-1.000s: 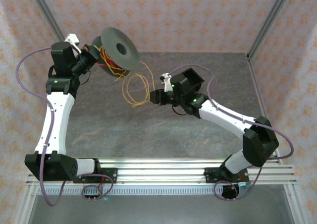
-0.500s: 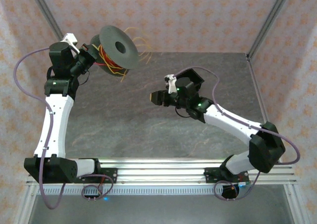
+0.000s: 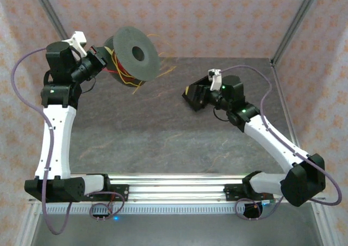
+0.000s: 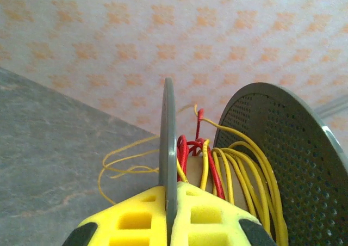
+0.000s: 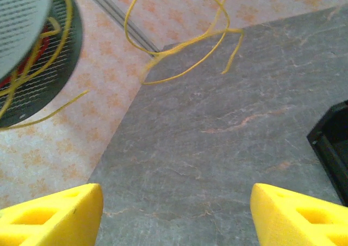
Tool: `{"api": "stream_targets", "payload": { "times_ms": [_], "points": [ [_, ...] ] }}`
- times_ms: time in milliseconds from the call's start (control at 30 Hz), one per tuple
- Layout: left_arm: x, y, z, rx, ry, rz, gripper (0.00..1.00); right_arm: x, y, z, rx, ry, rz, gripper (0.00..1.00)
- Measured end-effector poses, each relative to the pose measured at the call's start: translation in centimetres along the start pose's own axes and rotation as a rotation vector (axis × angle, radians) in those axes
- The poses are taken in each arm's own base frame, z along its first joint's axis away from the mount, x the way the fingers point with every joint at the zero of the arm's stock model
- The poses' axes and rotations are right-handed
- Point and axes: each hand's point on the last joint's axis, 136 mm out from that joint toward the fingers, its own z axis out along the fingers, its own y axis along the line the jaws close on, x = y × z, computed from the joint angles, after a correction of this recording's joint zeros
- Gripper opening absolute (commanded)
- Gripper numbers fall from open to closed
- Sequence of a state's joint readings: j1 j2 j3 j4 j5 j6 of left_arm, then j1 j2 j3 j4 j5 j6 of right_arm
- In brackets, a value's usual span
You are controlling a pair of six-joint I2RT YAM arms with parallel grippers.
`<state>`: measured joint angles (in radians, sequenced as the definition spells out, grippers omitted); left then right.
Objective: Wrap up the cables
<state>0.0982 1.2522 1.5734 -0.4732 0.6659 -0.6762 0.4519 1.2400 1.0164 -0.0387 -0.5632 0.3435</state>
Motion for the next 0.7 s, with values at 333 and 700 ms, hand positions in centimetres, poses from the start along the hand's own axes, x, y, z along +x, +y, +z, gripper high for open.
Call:
{"api": "stream_targets", "payload": {
  "times_ms": [333,700],
  "points": [
    [2.0,-4.4,-2.0,0.171,0.138,0.009,0.0,-4.0,-3.1,-0.8,-0.027,0.0,0.058,0.62],
    [4.0,-7.4,-3.4,0.277,0.209,0.034,0.0,-7.0,-2.3,-2.8,-0.168,-0.062,0.018,0.64]
  ]
}}
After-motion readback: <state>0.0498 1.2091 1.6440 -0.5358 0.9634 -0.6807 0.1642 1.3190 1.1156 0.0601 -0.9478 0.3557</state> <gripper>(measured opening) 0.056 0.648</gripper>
